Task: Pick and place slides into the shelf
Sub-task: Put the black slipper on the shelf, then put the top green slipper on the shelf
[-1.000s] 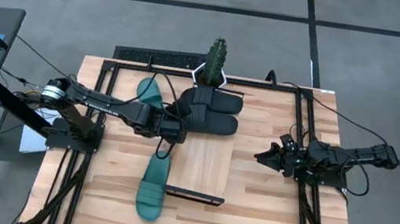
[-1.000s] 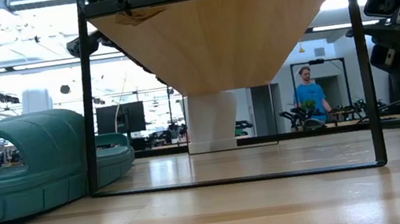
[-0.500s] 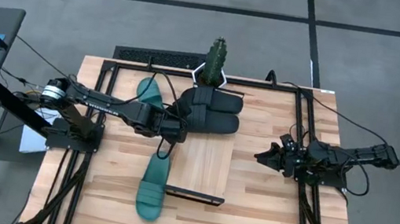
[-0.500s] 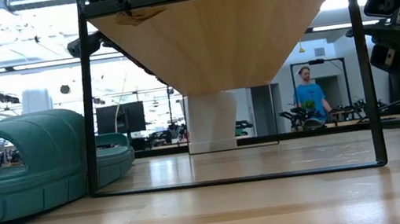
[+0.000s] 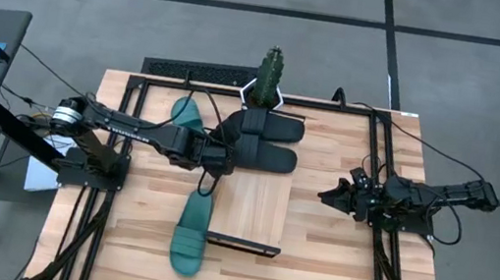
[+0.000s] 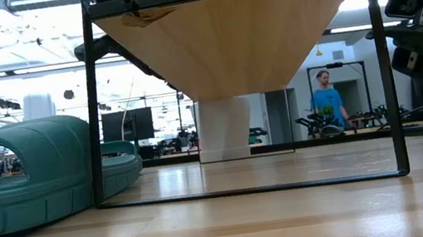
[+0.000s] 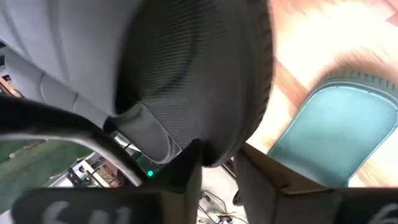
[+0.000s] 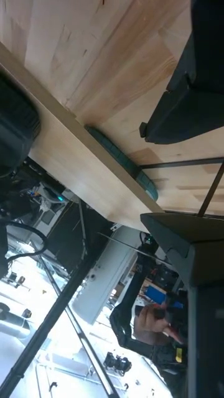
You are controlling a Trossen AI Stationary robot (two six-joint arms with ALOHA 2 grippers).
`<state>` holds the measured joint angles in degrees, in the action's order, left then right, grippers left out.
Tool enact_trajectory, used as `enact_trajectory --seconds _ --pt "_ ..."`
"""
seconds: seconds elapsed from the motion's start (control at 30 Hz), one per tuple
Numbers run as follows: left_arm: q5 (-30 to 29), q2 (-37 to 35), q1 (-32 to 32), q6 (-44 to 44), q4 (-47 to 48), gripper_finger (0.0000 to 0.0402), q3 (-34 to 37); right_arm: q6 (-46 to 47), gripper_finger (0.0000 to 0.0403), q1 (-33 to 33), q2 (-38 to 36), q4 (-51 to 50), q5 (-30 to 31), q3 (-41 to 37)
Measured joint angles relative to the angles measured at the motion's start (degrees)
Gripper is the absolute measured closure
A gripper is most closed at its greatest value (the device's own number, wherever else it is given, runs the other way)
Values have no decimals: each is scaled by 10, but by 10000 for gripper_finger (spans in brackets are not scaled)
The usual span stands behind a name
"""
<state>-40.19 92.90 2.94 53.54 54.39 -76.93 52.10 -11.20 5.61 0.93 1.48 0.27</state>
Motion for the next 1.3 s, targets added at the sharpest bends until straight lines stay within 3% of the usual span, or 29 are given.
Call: enact_trajectory --seconds 0.3,0.63,0.93,1.03,1.3 --pt "-27 0 0 -1 0 227 0 0 225 0 0 0 0 0" --pt "-132 -9 0 -25 16 212 0 0 225 0 0 0 0 0" --pt "-139 -107 0 -221 146 212 -1 -13 225 0 0 0 0 0" --pt "-90 -144 0 -336 172 212 -1 -16 225 1 0 0 0 0" --pt "163 -220 -2 -567 178 212 -1 -32 225 1 0 1 6 0"
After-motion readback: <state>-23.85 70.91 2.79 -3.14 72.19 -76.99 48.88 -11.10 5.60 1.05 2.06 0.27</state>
